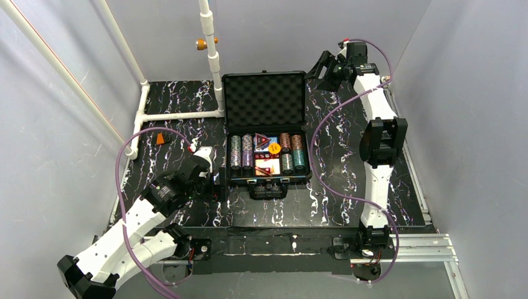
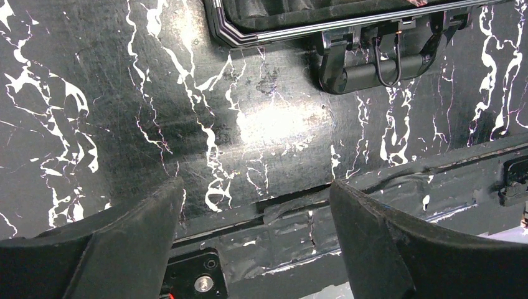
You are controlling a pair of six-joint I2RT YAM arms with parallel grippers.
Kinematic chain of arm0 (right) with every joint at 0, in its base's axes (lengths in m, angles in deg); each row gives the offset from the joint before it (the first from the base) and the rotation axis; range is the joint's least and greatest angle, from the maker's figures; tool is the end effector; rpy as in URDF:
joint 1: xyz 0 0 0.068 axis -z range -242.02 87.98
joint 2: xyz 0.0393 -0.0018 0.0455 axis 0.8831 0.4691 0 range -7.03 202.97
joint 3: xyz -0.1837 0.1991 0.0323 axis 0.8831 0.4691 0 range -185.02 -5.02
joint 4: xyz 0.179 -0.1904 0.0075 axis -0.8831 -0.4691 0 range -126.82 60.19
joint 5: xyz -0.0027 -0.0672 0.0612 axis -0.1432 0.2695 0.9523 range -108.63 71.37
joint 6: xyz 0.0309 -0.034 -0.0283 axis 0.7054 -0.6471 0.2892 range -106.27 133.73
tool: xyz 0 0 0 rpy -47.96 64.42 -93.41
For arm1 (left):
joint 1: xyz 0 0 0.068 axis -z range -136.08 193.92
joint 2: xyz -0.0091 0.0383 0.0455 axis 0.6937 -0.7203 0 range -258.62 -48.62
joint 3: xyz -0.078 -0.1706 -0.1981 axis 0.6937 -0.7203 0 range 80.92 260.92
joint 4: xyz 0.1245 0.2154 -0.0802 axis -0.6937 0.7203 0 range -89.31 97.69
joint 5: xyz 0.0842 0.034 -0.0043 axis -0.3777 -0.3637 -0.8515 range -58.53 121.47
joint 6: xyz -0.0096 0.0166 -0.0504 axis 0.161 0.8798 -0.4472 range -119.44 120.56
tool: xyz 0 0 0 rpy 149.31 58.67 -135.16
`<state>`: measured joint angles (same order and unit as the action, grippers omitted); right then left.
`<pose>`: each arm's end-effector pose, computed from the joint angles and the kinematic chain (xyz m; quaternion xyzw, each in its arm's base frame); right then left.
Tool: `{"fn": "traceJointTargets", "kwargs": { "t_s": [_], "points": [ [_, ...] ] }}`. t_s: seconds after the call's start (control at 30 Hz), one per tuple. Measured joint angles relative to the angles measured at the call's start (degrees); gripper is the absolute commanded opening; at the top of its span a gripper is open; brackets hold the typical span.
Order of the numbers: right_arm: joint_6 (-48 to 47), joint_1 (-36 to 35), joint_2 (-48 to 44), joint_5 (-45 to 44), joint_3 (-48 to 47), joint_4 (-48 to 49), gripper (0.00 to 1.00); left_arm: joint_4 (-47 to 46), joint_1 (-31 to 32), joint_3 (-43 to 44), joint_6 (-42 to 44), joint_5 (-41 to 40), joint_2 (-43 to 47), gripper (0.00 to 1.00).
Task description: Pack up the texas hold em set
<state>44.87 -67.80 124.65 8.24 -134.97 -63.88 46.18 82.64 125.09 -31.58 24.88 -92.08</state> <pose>0.5238 0.0690 0.3014 0.0868 0.8679 0.3365 0.3548 0.1197 -0.0907 0.2811 0.0308 0.9214 -0.1792 0.3434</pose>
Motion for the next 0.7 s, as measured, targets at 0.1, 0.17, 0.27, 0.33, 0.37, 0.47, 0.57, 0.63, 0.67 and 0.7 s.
{"fn": "traceJointTargets", "kwargs": {
  "t_s": [0.1, 0.17, 0.27, 0.33, 0.37, 0.47, 0.57, 0.63, 0.67, 0.7],
  "points": [
    [2.40, 0.98, 0.74, 3.30, 0.00, 2.97, 0.87, -0.02, 0.00, -0.24, -0.11, 0.00, 0.00, 0.85],
    [4.76, 1.64, 0.90, 5.31, 0.00, 5.92, 0.87, -0.02, 0.00, -0.42, -0.28, 0.00, 0.00, 0.85],
    [8.09, 2.47, 0.92, 8.57, 0.15, 11.23, 0.86, -0.02, 0.00, -0.57, -0.46, 0.00, 0.00, 0.85],
    [10.14, 2.91, 0.87, 10.62, 1.29, 15.58, 0.86, -0.02, 0.00, -0.61, -0.48, 0.00, 0.00, 0.85],
    [11.17, 3.08, 0.72, 11.37, 2.58, 18.05, 0.86, -0.02, 0.00, -0.61, -0.48, 0.00, 0.00, 0.85],
    [13.94, 3.15, 0.48, 11.96, 6.51, 22.36, 0.85, -0.04, 0.00, -0.63, -0.48, 0.00, -0.07, 0.85],
    [15.76, 3.04, 0.59, 10.54, 7.52, 22.64, 0.82, -0.04, 0.00, -0.63, -0.46, 0.00, -0.50, 0.84],
    [16.48, 2.86, 0.59, 9.31, 7.41, 22.80, 0.79, -0.04, 0.00, -0.63, -0.46, 0.00, -0.79, 0.84],
    [17.00, 2.73, 0.70, 8.81, 7.15, 22.99, 0.77, -0.07, 0.00, -0.63, -0.46, 0.00, -0.83, 0.84],
    [17.73, 2.67, 0.83, 8.35, 7.06, 23.58, 0.75, -0.04, 0.00, -0.63, -0.48, 0.00, -0.81, 0.84]
  ]
}}
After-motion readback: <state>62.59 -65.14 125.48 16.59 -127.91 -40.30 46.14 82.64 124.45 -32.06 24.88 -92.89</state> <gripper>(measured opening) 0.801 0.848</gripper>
